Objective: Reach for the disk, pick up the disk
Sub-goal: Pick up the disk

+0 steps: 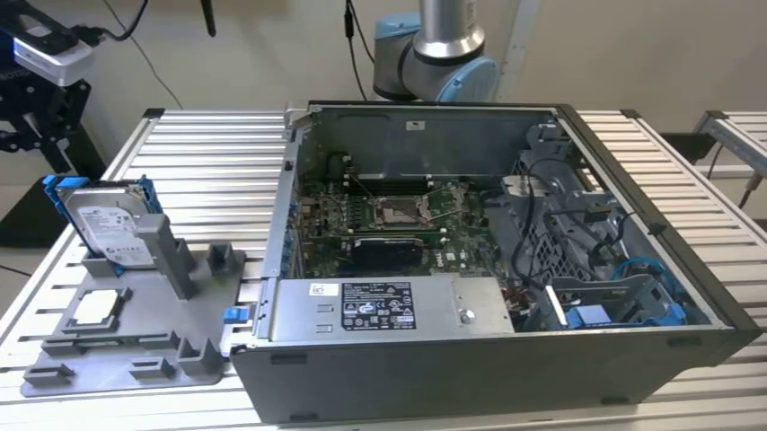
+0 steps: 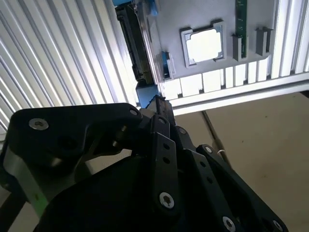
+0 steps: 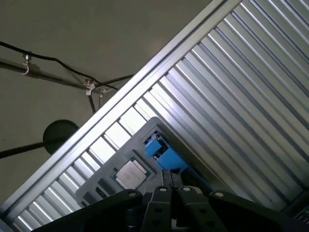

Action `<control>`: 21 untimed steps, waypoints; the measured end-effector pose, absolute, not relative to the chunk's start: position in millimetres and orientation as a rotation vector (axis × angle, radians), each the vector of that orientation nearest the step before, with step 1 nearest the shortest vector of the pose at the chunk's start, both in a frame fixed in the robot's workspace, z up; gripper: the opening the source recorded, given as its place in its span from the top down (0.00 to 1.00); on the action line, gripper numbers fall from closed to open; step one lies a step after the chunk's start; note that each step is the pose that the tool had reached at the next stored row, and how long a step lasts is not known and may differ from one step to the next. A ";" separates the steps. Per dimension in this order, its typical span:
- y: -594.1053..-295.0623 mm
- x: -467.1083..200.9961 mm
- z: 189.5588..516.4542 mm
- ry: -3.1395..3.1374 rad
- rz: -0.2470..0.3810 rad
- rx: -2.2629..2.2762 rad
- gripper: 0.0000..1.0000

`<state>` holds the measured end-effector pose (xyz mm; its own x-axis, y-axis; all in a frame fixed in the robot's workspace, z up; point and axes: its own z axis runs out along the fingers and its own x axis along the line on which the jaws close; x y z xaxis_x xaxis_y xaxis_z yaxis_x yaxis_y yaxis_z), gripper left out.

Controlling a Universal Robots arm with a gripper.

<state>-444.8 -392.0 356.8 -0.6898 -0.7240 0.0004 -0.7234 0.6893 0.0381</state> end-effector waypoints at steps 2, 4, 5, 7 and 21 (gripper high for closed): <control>-392.0 -444.9 356.8 -2.850 -0.054 1.283 1.00; -392.0 -444.8 356.8 -2.826 -0.054 1.333 1.00; -392.0 -444.8 356.8 -2.814 -0.053 1.358 1.00; -392.0 -444.8 356.8 -2.787 -0.053 1.411 1.00; -391.6 -444.8 355.8 -2.592 -0.046 1.741 1.00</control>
<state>-444.8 -391.6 355.8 -0.3783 -0.9257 -0.0012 -0.9251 0.3781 0.0351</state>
